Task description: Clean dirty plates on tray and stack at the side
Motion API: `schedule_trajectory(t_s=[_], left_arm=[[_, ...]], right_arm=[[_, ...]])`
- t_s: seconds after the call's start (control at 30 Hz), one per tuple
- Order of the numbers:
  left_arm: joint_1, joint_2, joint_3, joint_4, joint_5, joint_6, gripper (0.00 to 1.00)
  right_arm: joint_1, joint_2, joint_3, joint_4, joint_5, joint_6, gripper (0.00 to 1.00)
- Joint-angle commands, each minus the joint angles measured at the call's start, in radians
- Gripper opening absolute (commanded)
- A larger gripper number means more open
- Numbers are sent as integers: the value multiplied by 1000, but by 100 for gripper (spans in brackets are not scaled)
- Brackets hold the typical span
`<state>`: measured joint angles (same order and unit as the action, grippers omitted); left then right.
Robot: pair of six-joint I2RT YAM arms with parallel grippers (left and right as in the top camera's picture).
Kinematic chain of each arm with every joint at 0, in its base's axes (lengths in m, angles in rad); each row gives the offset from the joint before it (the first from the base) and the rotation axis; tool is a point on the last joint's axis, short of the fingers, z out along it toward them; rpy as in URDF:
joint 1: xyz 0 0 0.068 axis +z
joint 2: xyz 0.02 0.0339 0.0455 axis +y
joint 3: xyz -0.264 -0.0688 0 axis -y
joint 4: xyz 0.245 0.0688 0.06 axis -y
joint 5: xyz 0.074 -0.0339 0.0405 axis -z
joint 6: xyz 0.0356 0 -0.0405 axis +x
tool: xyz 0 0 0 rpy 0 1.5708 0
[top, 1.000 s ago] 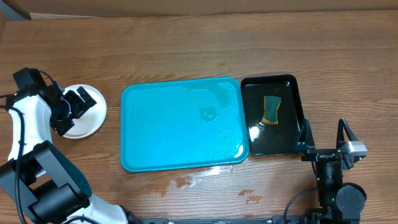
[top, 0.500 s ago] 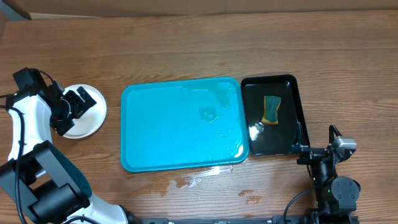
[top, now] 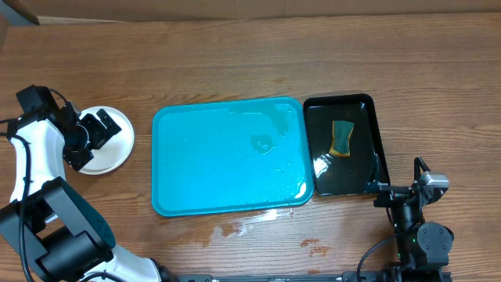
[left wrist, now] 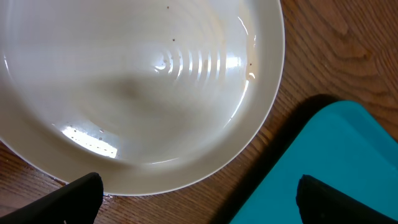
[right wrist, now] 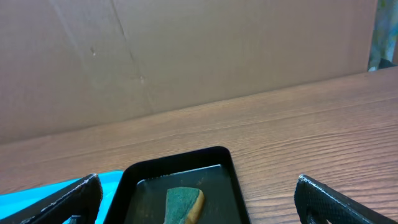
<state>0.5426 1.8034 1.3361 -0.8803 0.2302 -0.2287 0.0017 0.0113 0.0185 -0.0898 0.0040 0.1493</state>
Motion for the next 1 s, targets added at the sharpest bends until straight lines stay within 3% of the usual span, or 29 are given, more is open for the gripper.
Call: schedule_trajectory(t_s=[0.0,0.6,0.97], left_arm=[[-2,1,23,-2,-5,12,100],[-8,-14,23,-2,-5,12,100],[-112,-353,23,-2,-5,12,100]], right_arm=[[6,-6,-11,6,-3,4,100],[6,-6,-11,6,-3,4,100],[5,-6,-11,6,-3,4,100]])
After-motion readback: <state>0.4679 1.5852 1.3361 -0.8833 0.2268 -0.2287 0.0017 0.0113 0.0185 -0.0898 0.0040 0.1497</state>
